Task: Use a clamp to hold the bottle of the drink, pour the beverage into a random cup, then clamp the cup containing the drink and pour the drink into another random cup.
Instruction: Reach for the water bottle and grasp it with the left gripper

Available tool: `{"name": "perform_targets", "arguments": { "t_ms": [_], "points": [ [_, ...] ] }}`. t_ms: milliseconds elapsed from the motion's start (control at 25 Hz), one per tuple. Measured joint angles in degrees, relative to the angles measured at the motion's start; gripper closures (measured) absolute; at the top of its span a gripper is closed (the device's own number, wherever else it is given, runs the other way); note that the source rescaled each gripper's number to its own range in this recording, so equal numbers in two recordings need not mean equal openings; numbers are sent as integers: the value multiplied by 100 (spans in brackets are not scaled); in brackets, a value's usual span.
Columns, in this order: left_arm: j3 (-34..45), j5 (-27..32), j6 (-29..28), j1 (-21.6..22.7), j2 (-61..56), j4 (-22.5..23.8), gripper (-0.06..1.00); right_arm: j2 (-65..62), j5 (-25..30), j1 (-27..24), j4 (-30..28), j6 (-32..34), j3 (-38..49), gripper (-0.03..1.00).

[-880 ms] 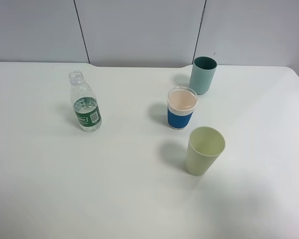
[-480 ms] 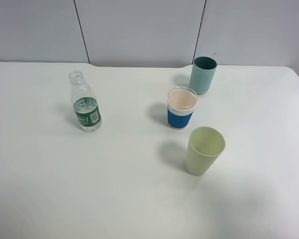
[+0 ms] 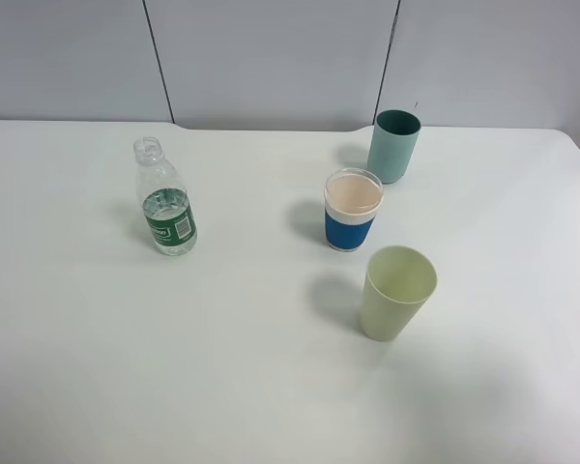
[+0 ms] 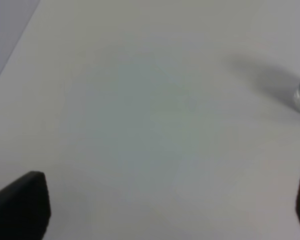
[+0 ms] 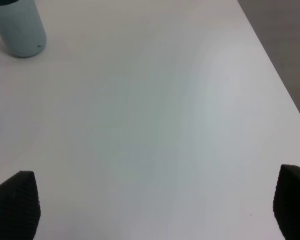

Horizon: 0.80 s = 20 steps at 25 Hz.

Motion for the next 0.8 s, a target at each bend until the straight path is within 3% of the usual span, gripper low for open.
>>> {"name": "perform_targets", "arguments": {
  "t_ms": [800],
  "points": [
    [0, 0, 0, 0, 0, 0, -6, 0, 0, 0, 0, 0, 0, 9]
  ]
}}
